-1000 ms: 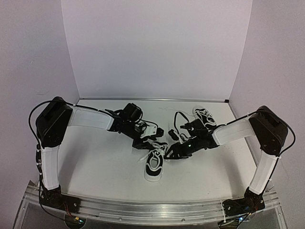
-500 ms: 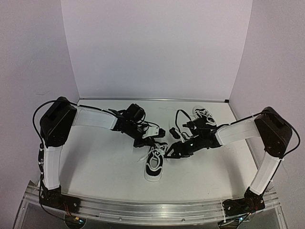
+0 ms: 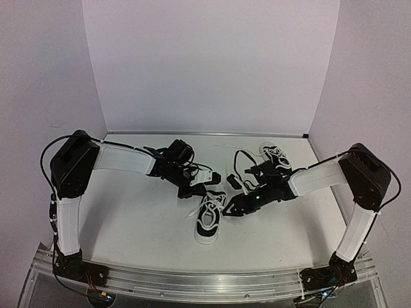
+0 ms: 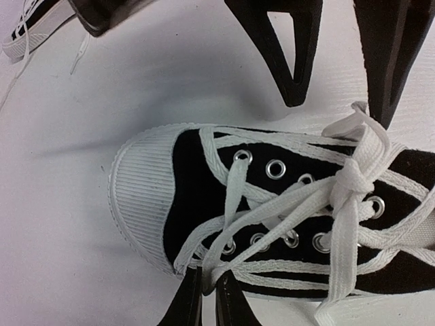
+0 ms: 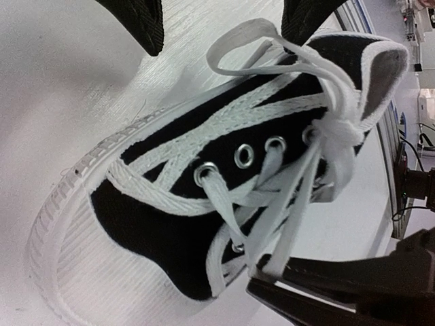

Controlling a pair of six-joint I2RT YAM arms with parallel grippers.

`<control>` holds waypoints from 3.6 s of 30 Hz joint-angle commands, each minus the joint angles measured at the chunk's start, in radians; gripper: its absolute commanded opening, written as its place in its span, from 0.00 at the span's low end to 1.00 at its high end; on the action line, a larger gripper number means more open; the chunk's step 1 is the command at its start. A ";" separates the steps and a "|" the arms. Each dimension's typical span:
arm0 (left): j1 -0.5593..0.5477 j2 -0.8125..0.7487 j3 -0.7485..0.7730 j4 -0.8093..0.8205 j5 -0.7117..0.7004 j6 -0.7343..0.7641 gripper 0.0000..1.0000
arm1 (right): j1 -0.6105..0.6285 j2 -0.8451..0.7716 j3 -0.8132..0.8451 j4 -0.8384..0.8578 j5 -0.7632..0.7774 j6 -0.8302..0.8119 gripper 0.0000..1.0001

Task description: Tie the shoes

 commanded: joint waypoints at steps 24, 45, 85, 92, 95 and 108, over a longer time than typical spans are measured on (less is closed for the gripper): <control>0.002 -0.030 -0.005 0.020 -0.013 0.000 0.08 | 0.051 0.024 -0.003 0.078 0.040 -0.057 0.07; 0.033 -0.124 -0.108 0.099 -0.104 -0.057 0.00 | 0.051 -0.029 -0.026 -0.056 0.167 -0.047 0.00; 0.046 -0.103 -0.058 0.086 0.015 0.082 0.46 | 0.052 -0.028 0.017 -0.162 0.194 -0.031 0.00; -0.008 -0.026 0.051 -0.009 -0.045 0.190 0.50 | 0.052 -0.024 0.031 -0.162 0.190 -0.025 0.00; -0.026 0.011 0.114 -0.071 -0.068 0.228 0.50 | 0.051 -0.026 0.031 -0.162 0.191 -0.023 0.00; -0.067 0.149 0.301 -0.290 -0.126 0.303 0.50 | 0.051 -0.037 0.024 -0.161 0.195 -0.026 0.00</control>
